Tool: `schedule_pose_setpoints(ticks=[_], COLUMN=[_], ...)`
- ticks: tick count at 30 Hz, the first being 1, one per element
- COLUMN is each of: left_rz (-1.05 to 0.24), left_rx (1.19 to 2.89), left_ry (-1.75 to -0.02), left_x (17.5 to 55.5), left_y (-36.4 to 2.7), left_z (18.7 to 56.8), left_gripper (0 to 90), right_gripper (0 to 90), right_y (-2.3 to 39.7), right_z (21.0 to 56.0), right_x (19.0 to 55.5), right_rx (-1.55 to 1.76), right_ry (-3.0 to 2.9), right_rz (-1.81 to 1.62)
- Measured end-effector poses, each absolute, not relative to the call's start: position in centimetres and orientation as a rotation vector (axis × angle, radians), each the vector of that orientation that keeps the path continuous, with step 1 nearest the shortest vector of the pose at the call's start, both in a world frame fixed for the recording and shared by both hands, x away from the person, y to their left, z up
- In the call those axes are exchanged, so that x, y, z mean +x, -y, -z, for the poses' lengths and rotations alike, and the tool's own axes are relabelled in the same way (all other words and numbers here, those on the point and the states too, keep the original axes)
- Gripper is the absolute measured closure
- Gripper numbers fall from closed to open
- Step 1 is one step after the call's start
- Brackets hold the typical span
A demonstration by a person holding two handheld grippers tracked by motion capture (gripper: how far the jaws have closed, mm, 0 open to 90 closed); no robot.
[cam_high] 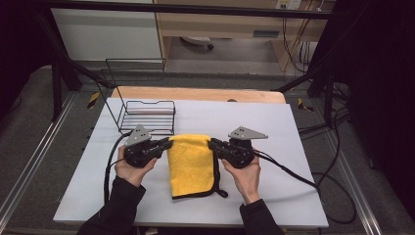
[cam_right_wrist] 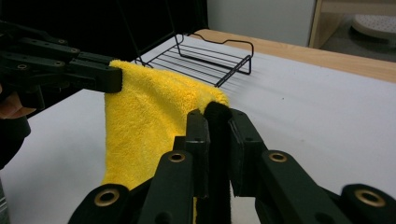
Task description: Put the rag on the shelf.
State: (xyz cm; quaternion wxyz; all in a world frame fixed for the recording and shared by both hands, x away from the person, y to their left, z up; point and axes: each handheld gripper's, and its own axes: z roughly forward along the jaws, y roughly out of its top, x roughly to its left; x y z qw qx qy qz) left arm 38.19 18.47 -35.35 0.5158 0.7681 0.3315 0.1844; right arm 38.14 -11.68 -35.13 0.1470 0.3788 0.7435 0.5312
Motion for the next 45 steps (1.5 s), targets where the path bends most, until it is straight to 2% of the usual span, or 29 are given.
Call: schedule_pose_setpoints(ticks=[45], left_rz=[-0.626], left_rx=[1.602], left_ry=[-0.693], left_x=[37.1], left_y=[-20.8], left_z=[30.0], left_gripper=[82.5], right_gripper=[80.7], right_y=[9.8], right_z=[29.3], right_x=[36.9], right_rx=[0.850], right_ry=[-1.892], right_rz=[-1.671])
